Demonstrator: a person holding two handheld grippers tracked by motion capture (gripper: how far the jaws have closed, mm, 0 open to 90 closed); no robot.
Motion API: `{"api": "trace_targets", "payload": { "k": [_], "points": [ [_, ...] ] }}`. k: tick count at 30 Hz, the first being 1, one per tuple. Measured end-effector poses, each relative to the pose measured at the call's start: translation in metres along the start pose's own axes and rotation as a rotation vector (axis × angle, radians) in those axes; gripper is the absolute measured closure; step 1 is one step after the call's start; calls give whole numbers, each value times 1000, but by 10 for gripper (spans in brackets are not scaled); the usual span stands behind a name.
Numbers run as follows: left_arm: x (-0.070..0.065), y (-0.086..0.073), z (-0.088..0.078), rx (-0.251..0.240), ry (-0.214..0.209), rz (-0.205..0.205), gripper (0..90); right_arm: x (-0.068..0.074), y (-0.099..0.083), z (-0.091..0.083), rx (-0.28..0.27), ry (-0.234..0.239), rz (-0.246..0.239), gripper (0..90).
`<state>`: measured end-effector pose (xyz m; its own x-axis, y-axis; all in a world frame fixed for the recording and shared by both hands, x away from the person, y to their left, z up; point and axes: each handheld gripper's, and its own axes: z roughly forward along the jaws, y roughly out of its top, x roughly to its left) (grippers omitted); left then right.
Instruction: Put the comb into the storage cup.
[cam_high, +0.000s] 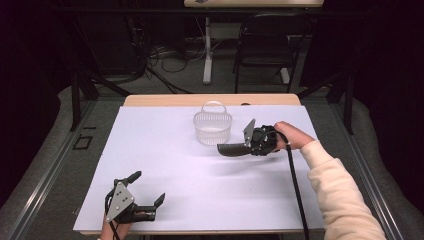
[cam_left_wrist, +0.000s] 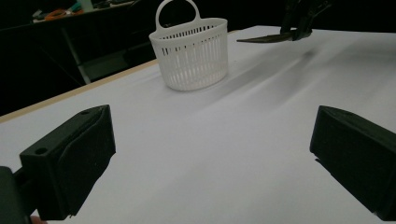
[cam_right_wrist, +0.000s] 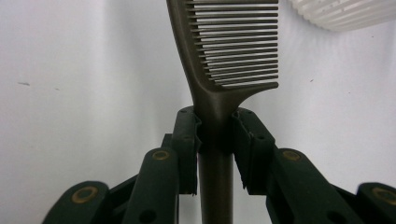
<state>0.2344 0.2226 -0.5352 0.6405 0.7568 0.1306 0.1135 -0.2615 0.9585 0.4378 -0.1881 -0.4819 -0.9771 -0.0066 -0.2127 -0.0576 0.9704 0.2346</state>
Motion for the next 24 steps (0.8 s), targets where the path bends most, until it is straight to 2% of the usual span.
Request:
{"api": "trace_targets", "payload": {
  "k": [4, 13, 14, 16, 24],
  "points": [
    [0, 0, 0, 0, 1, 2, 0, 1, -1, -5, -26, 2, 22, 716],
    [0, 0, 0, 1, 1, 2, 0, 5, -9, -12, -135, -8, 72, 716],
    [0, 0, 0, 0, 1, 1, 0, 5, -9, -13, -140, -12, 64, 716],
    [0, 0, 0, 0, 1, 1, 0, 7, -12, -14, -172, -15, 88, 716],
    [0, 0, 0, 0, 2, 0, 0, 13, -20, -16, -212, -33, 133, 716]
  ]
}}
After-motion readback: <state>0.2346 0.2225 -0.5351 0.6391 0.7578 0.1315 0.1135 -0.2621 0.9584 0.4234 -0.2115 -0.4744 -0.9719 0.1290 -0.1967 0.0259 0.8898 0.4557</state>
